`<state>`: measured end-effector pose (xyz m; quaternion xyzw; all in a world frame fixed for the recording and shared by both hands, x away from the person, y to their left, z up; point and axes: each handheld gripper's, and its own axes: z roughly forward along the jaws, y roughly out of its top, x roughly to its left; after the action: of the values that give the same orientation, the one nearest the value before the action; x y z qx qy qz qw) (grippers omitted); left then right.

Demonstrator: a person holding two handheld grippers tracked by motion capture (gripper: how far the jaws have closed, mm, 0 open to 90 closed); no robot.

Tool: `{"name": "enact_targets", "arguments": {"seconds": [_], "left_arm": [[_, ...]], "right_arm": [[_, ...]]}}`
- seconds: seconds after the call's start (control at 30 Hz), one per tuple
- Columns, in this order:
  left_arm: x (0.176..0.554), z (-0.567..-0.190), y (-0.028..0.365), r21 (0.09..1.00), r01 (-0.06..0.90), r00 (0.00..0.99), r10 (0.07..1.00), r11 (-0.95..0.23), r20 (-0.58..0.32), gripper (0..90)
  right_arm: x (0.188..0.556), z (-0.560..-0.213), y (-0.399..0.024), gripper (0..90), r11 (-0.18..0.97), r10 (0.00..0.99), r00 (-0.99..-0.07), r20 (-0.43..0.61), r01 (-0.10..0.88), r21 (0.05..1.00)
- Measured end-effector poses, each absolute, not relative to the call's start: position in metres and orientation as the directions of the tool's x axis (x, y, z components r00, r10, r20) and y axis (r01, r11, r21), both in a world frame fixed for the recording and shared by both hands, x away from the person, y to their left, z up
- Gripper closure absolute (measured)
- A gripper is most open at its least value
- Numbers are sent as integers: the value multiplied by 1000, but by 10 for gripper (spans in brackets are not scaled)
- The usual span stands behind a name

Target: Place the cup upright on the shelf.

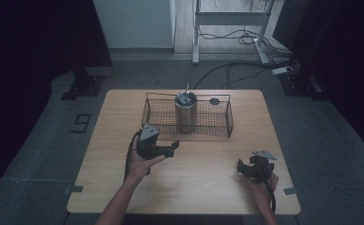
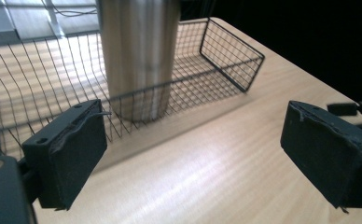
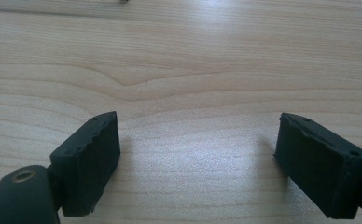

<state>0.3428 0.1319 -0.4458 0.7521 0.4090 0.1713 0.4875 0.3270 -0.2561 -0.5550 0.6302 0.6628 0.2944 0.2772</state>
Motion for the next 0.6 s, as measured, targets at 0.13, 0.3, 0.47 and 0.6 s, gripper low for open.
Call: {"name": "enact_targets", "arguments": {"seconds": [0.13, 0.3, 0.47, 0.6], "left_arm": [[331, -460, 136, 870, 447, 602, 789, -206, -123, 71], [317, -478, 145, 859, 466, 598, 791, -214, -127, 75], [309, -486, 149, 846, 480, 603, 787, -231, -127, 75], [304, -493, 154, 834, 499, 599, 789, -234, -137, 75]], "right_arm": [[327, -555, -256, 136, 32, 999, -52, 4, 672, 740], [327, -555, -256, 136, 31, 999, -52, 5, 672, 740], [327, -555, -256, 136, 31, 999, -52, 5, 672, 740], [327, -555, -256, 136, 32, 999, -52, 4, 672, 740]]}}
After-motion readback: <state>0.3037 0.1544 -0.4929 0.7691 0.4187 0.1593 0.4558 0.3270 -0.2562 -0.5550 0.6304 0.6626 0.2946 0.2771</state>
